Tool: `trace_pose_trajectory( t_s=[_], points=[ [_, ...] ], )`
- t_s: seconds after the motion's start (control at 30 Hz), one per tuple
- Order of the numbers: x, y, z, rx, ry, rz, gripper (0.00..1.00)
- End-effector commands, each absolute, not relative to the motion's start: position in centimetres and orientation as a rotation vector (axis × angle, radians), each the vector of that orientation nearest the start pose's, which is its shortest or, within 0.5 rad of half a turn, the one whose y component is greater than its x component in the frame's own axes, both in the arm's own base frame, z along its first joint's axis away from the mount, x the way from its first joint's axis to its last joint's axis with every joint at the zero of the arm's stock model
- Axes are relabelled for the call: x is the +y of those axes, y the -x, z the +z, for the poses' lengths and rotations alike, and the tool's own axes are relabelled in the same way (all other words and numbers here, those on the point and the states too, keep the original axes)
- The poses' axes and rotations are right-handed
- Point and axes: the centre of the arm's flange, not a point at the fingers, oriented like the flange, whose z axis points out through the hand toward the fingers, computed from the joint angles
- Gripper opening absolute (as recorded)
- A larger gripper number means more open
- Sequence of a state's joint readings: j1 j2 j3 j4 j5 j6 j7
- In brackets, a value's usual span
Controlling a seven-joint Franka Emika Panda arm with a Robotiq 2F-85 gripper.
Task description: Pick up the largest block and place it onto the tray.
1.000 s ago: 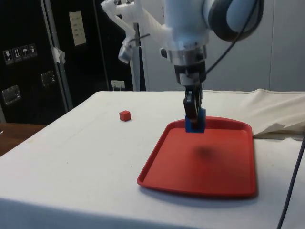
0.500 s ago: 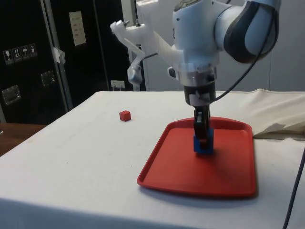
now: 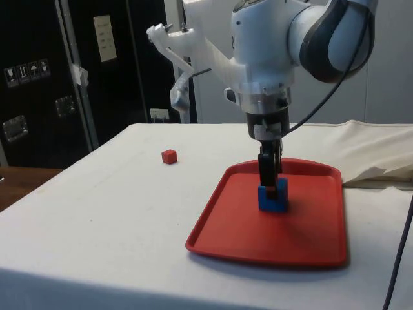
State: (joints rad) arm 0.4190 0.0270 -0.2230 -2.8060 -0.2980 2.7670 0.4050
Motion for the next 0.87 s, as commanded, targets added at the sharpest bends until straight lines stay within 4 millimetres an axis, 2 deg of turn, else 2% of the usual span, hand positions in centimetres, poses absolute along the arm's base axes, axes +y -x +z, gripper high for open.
trace_pose_trajectory(
  t_s=[0.0, 0.17, 0.37, 0.4, 0.43, 0.6, 0.83],
  points=[
    [8.2, -35.6, 19.4, -0.115, 3.261, 0.053, 1.00],
    [8.2, -35.6, 19.5, -0.116, 3.261, 0.054, 1.00],
    [8.4, -36.7, 21.5, -0.102, 3.262, 0.038, 1.00],
    [8.4, -36.8, 21.2, -0.107, 3.264, 0.026, 1.00],
    [8.4, -37.2, 22.2, -0.100, 3.264, 0.033, 1.00],
    [8.4, -38.2, 23.8, -0.094, 3.265, 0.020, 1.00],
    [8.4, -39.6, 25.1, -0.095, 3.267, -0.009, 1.00]
  ],
)
